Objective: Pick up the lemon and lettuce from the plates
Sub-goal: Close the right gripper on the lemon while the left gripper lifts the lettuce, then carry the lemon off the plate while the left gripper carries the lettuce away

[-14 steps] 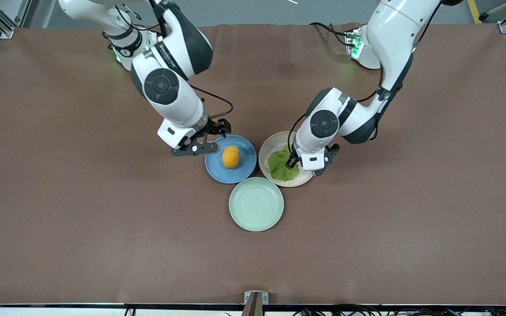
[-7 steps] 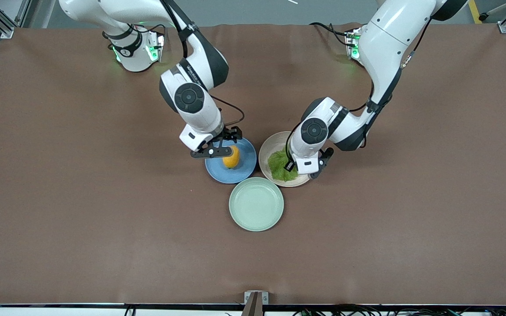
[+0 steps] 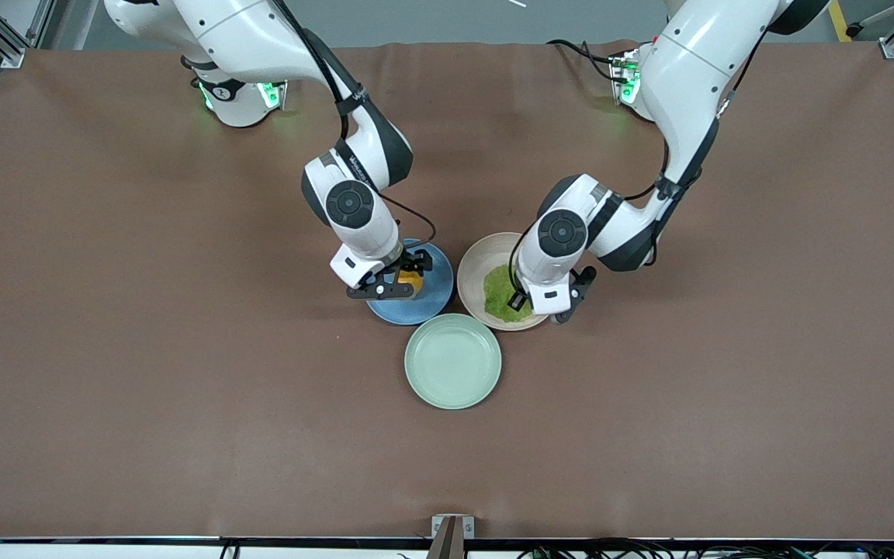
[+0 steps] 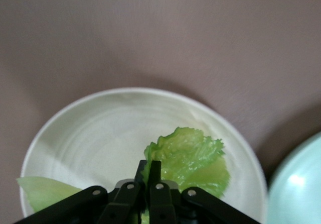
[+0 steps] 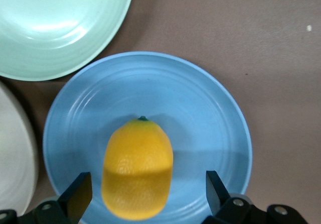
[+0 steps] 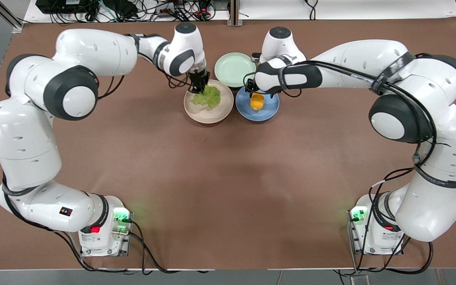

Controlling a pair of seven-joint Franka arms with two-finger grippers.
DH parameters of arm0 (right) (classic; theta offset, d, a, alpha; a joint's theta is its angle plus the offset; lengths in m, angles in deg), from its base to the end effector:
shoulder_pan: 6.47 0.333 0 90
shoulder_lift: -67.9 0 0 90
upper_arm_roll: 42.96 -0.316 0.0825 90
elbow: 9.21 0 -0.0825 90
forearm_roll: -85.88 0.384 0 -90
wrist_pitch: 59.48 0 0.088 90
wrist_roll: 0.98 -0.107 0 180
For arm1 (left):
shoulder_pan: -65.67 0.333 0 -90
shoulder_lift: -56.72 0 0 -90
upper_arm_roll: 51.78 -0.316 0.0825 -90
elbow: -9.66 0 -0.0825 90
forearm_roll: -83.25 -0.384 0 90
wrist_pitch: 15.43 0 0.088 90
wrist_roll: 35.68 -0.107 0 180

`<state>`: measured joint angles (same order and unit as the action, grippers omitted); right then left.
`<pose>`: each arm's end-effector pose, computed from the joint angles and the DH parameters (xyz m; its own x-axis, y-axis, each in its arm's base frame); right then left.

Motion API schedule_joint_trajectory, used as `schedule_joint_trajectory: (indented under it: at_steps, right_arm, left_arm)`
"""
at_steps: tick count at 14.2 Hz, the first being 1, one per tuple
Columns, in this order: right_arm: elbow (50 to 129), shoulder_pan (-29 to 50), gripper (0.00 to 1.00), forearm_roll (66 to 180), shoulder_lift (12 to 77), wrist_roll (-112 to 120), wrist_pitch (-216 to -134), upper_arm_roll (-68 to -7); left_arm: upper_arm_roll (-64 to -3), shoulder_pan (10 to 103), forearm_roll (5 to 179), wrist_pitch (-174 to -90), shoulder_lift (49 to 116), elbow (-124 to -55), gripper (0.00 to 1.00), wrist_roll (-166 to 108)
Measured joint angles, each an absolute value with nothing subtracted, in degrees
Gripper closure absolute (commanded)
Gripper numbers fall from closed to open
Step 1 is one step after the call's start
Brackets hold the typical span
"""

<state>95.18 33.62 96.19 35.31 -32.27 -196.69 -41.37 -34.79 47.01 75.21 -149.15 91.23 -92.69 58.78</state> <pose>0.5075 0.4071 0.2239 0.9983 0.0010 -0.0574 -0.0043 -0.9959 -0.0908 0.5416 -0.3675 0.2259 0.5591 0.8265 -0.0656 0.8269 -0.5616 -0.0275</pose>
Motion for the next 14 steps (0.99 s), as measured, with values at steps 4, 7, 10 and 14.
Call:
schedule_joint_trajectory:
  at_steps: [4, 7, 10, 14]
  right_arm:
    - [95.02, 34.84, 0.22, 96.25, 32.89, -32.45, -199.38, -41.52]
    - [94.69, 35.27, 0.52, 96.28, 32.69, -32.64, -199.52, -41.52]
    - [94.37, 35.23, 0.76, 96.31, 32.69, -32.75, -199.50, -41.32]
    - [93.08, 35.16, 0.78, 96.31, 33.17, -32.73, -197.74, -40.99]
  left_arm:
    - [-34.91, 50.42, 74.77, -140.67, 83.90, -91.98, 1.00, 54.40]
    - [-35.09, 56.43, 74.62, -137.62, 80.79, -92.29, 1.00, 46.33]
    - [-35.27, 63.41, 74.59, -137.59, 80.99, -93.02, 1.00, 38.87]
    - [-35.33, 70.80, 74.58, -137.76, 82.68, -93.95, 0.99, 32.67]
